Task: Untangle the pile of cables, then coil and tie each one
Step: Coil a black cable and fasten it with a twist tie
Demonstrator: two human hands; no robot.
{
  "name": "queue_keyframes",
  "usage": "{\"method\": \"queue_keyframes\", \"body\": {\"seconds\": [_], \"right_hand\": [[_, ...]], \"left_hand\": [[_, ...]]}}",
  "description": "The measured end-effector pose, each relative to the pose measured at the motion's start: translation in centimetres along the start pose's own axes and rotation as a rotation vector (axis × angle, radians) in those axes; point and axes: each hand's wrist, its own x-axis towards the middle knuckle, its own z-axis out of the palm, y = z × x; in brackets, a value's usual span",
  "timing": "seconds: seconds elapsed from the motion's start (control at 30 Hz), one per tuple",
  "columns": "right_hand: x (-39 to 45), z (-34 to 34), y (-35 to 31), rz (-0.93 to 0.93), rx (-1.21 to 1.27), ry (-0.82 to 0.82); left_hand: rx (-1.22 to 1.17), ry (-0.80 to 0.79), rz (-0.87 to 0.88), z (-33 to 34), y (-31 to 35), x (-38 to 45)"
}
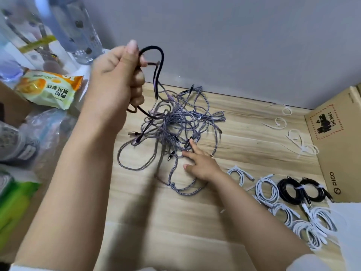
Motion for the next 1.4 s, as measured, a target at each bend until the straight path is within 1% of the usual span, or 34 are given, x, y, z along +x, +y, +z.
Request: {"method": "queue_keyframes", "body": {"seconds": [0.07,0.13,0.2,0.23,0.27,0.3,0.33,0.37,0.4,0.43,0.5,0.57,0.63,0.7,0.73,0.8,0.87,0.9,0.93,1.0,1.03,1.1,1.13,1.2,1.3,1.37,1.4], "right_hand": [[-0.1,-0.2,0.2,-0.006,0.097,-0.026],[-1.2,-0.7,-0.2,-0.024,0.254,0.005],[-3.6,-1.3,-0.9,-0.089,0.561,0.121],[-5.2,-2.0,-1.5,-0.102,0.752,0.176],[-6.5,-2.8,-2.0,-0.079,1.009,0.171],[-7.5,-3.6,-2.7,-0.061,1.3,0.09],[-8.5,-4.3,-2.6,-0.086,1.509,0.015],[-9.4,-5.0,-2.7,-0.126,1.638,-0.042],[-10.3,-5.3,-2.4,-0.186,1.704,-0.071],[-10.9,-5.5,-2.3,-0.224,1.717,-0.076],[-11.8,-5.6,-1.8,-0.257,1.685,-0.022],[-12.9,-5.3,-1.2,-0.334,1.639,0.009],[-14.0,-4.8,-1.0,-0.396,1.637,0.074],[-14.7,-4.4,-1.2,-0.336,1.625,0.146],[-14.8,-4.0,-1.1,-0.276,1.545,0.201],[-14.8,-2.9,-0.4,-0.159,1.264,0.311],[-15.0,-1.6,0.7,-0.05,0.984,0.363],[-15.4,-0.9,1.2,-0.019,0.865,0.346],[-15.8,-0.5,1.8,-0.001,0.746,0.296],[-17.2,-0.4,2.8,-0.011,0.474,0.093],[-17.9,-0.6,2.9,-0.029,0.394,-0.026],[-19.1,-1.1,2.9,-0.066,0.4,-0.206],[-19.5,-1.3,2.8,-0.077,0.43,-0.236],[-19.5,-1.3,2.9,-0.081,0.446,-0.193],[-19.1,-1.1,2.7,-0.083,0.348,-0.056],[-19.1,-1.2,2.3,-0.112,0.441,-0.017],[-19.2,-1.3,2.1,-0.127,0.527,0.005]], "left_hand": [[-0.134,-0.084,-0.027,1.6,1.1,-1.9],[-0.273,-0.162,-0.097,3.3,1.0,-4.0],[-0.375,-0.215,-0.172,4.8,-0.1,-6.2],[-0.418,-0.237,-0.212,5.6,-0.9,-7.4],[-0.468,-0.257,-0.265,6.4,-1.7,-8.6],[-0.521,-0.276,-0.33,7.0,-2.6,-9.5],[-0.565,-0.299,-0.403,7.5,-3.6,-10.6],[-0.601,-0.323,-0.48,7.8,-4.6,-11.5],[-0.625,-0.35,-0.559,8.3,-5.5,-12.6],[-0.643,-0.361,-0.633,8.4,-6.5,-13.3],[-0.659,-0.331,-0.735,8.4,-8.2,-14.3],[-0.654,-0.258,-0.796,8.2,-9.7,-14.7],[-0.642,-0.175,-0.831,7.9,-10.8,-14.9],[-0.633,-0.088,-0.833,7.6,-11.8,-14.8],[-0.637,-0.049,-0.818,7.3,-12.1,-14.8],[-0.671,0.015,-0.774,6.8,-12.4,-14.7],[-0.703,0.075,-0.719,6.1,-12.3,-14.3],[-0.706,0.103,-0.691,5.6,-12.2,-14.1],[-0.705,0.129,-0.663,5.1,-12.0,-13.7],[-0.698,0.174,-0.617,4.0,-12.0,-13.1],[-0.695,0.198,-0.606,3.6,-12.0,-12.8],[-0.706,0.237,-0.603,2.7,-12.3,-12.4],[-0.719,0.248,-0.609,2.5,-12.4,-12.3],[-0.728,0.255,-0.626,2.2,-12.7,-12.1],[-0.739,0.254,-0.641,2.4,-13.1,-12.2],[-0.724,0.26,-0.608,2.7,-13.4,-12.4],[-0.659,0.247,-0.591,2.8,-13.7,-12.4]]}}
